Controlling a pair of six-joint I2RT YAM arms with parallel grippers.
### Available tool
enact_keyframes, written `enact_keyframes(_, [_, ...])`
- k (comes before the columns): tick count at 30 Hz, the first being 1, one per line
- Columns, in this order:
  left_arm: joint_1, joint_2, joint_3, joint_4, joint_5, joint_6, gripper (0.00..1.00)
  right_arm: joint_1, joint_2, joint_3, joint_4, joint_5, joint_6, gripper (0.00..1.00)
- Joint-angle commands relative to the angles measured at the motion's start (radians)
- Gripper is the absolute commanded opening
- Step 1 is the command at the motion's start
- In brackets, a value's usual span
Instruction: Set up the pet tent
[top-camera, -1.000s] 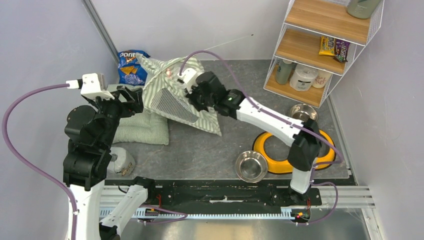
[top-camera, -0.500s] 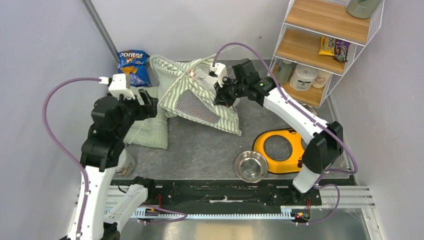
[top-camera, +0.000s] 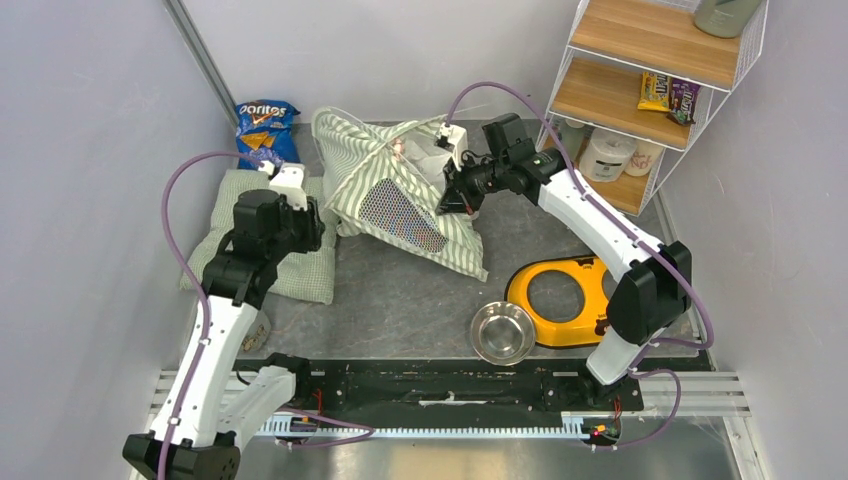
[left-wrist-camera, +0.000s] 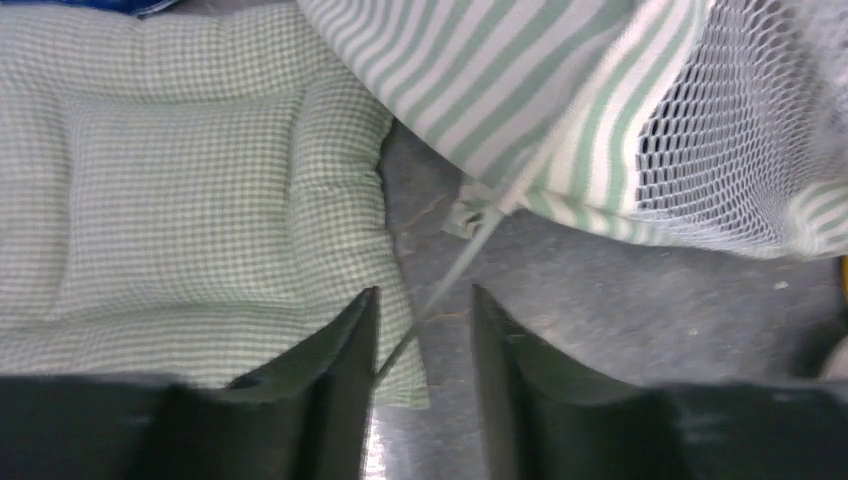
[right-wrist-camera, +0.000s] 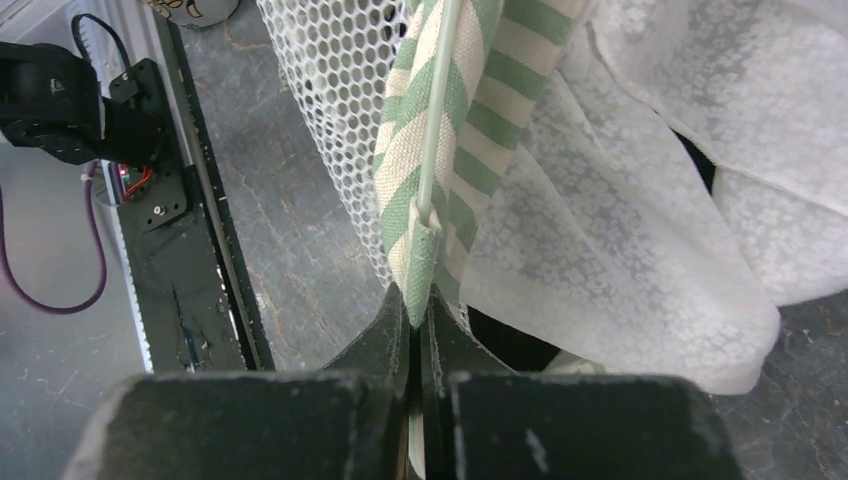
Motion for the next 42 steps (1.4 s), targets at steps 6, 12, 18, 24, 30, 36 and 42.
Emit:
enact_keyframes(6, [0.0,0.059,0.066,0.144,0.008,0.088,0.02,0.003,-0.037,0.025,0.027,-0.05,0.029,0.0])
enact_keyframes(12, [0.0,0.056,0.142,0.194,0.014,0.097,0.02,0.003,-0.066,-0.046,0.209,-0.043,0.124,0.0])
enact_keyframes(18, [0.0,0.034,0.24,0.155,0.002,0.092,0.02,0.003,-0.059,-0.021,0.287,-0.084,0.207,0.02])
enact_keyframes(24, [0.0,-0.01,0.301,0.098,0.037,0.081,0.02,0.003,-0.05,0.004,0.268,-0.051,0.241,0.11])
enact_keyframes(30, [0.0,-0.048,0.21,0.082,0.134,0.014,0.02,0.003,-0.061,-0.025,0.262,0.062,0.247,0.31])
enact_keyframes(36, [0.0,-0.062,0.105,0.102,0.138,-0.03,0.02,0.003,-0.101,-0.096,0.31,0.159,0.273,0.71])
enact_keyframes(42, [0.0,-0.02,0.077,0.151,0.196,-0.095,0.02,0.003,-0.197,-0.112,0.314,0.318,0.347,0.82])
